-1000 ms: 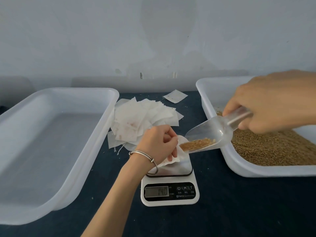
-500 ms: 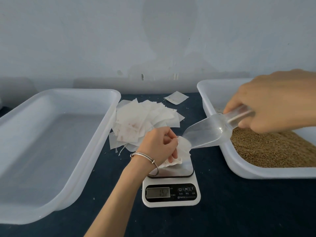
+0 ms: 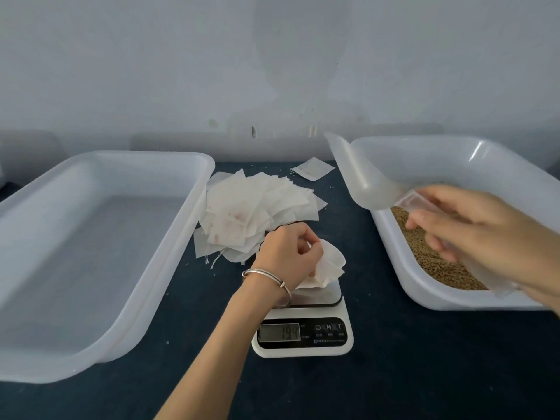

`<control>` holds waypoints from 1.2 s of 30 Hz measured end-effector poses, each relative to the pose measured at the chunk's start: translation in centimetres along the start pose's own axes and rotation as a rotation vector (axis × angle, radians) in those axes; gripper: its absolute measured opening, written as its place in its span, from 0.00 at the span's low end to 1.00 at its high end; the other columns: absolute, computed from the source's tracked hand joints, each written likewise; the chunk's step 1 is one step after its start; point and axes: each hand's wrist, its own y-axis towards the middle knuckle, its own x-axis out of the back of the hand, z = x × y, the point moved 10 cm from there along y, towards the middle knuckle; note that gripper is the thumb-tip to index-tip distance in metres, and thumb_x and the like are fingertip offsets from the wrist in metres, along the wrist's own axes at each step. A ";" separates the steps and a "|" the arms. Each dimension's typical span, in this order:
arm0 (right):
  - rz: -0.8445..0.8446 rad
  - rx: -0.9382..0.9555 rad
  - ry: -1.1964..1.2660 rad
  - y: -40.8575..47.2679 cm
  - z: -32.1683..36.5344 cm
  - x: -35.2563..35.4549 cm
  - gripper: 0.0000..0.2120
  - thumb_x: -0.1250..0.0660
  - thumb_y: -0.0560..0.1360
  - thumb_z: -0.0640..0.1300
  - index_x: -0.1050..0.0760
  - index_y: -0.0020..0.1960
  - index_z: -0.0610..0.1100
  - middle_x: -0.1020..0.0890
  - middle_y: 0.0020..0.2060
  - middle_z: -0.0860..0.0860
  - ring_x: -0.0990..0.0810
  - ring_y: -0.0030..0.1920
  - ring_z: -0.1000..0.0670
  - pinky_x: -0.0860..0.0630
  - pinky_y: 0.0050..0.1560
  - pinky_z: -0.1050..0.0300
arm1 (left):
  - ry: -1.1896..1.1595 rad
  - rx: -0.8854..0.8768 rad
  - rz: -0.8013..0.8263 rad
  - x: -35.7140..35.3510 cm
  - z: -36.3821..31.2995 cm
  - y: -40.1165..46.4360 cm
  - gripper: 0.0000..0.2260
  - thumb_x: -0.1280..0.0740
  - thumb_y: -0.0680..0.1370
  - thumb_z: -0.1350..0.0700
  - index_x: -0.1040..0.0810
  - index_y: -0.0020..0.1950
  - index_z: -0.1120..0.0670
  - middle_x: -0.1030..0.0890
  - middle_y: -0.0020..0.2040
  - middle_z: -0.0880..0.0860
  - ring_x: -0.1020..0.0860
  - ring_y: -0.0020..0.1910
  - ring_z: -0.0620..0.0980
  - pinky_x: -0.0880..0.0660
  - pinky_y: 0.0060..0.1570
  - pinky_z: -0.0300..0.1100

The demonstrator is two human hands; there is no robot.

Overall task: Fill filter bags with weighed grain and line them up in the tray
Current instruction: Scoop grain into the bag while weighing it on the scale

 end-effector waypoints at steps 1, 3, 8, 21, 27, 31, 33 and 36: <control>-0.009 -0.004 0.043 -0.1 -0.1 -0.5 0.18 0.41 0.65 0.68 0.23 0.46 0.58 0.24 0.27 0.53 0.28 0.26 0.56 0.28 0.36 0.54 | -0.010 0.004 -0.001 0.0 0.1 -0.1 0.08 0.37 0.76 0.58 0.27 0.38 0.51 0.23 0.23 0.46 0.29 0.22 0.39 0.29 0.36 0.38; -0.036 -0.037 0.099 -0.2 -0.7 -1.2 0.12 0.39 0.71 0.61 0.23 0.44 0.56 0.26 0.25 0.55 0.29 0.27 0.57 0.29 0.36 0.55 | -0.039 0.011 0.007 0.1 0.2 -0.2 0.07 0.37 0.76 0.59 0.27 0.38 0.52 0.22 0.23 0.46 0.29 0.21 0.39 0.28 0.37 0.38; -0.070 -0.084 0.233 -0.4 -1.6 -2.8 0.08 0.39 0.77 0.51 0.22 0.48 0.50 0.24 0.28 0.58 0.32 0.26 0.59 0.33 0.28 0.66 | -0.054 0.006 0.016 0.2 0.1 -0.3 0.07 0.37 0.77 0.59 0.27 0.39 0.52 0.22 0.24 0.47 0.29 0.21 0.39 0.27 0.36 0.39; -0.098 -0.138 0.317 0.2 -3.1 -4.0 0.07 0.39 0.79 0.46 0.24 0.54 0.53 0.17 0.40 0.53 0.33 0.29 0.56 0.32 0.27 0.65 | -0.117 0.012 0.005 0.5 0.6 -0.4 0.06 0.37 0.77 0.60 0.26 0.40 0.53 0.20 0.26 0.47 0.29 0.22 0.39 0.31 0.35 0.35; -0.105 -0.153 0.326 0.2 -3.4 -4.3 0.07 0.39 0.79 0.45 0.25 0.54 0.52 0.17 0.39 0.53 0.33 0.30 0.55 0.33 0.27 0.63 | -0.110 0.018 0.027 0.0 0.8 -0.5 0.05 0.37 0.77 0.59 0.26 0.42 0.55 0.21 0.25 0.47 0.29 0.23 0.39 0.29 0.36 0.36; -0.108 -0.159 0.330 0.2 -3.5 -4.3 0.07 0.39 0.79 0.45 0.24 0.54 0.52 0.17 0.39 0.53 0.33 0.31 0.54 0.33 0.29 0.61 | -0.107 0.016 0.028 -0.2 0.7 -0.5 0.05 0.37 0.78 0.58 0.25 0.42 0.55 0.21 0.25 0.46 0.30 0.22 0.39 0.31 0.36 0.37; -0.106 -0.154 0.323 0.1 -3.4 -4.3 0.07 0.39 0.79 0.45 0.25 0.54 0.52 0.17 0.39 0.54 0.33 0.30 0.55 0.33 0.28 0.62 | -0.094 0.006 0.028 -0.3 0.6 -0.4 0.05 0.37 0.78 0.58 0.26 0.42 0.54 0.21 0.25 0.46 0.30 0.21 0.39 0.32 0.35 0.36; -0.099 -0.148 0.318 0.2 -3.4 -4.4 0.07 0.39 0.79 0.46 0.25 0.54 0.52 0.18 0.39 0.54 0.33 0.29 0.55 0.33 0.28 0.63 | -0.064 -0.012 0.018 -0.4 0.4 -0.4 0.05 0.37 0.78 0.57 0.26 0.43 0.54 0.21 0.26 0.47 0.30 0.22 0.41 0.33 0.35 0.33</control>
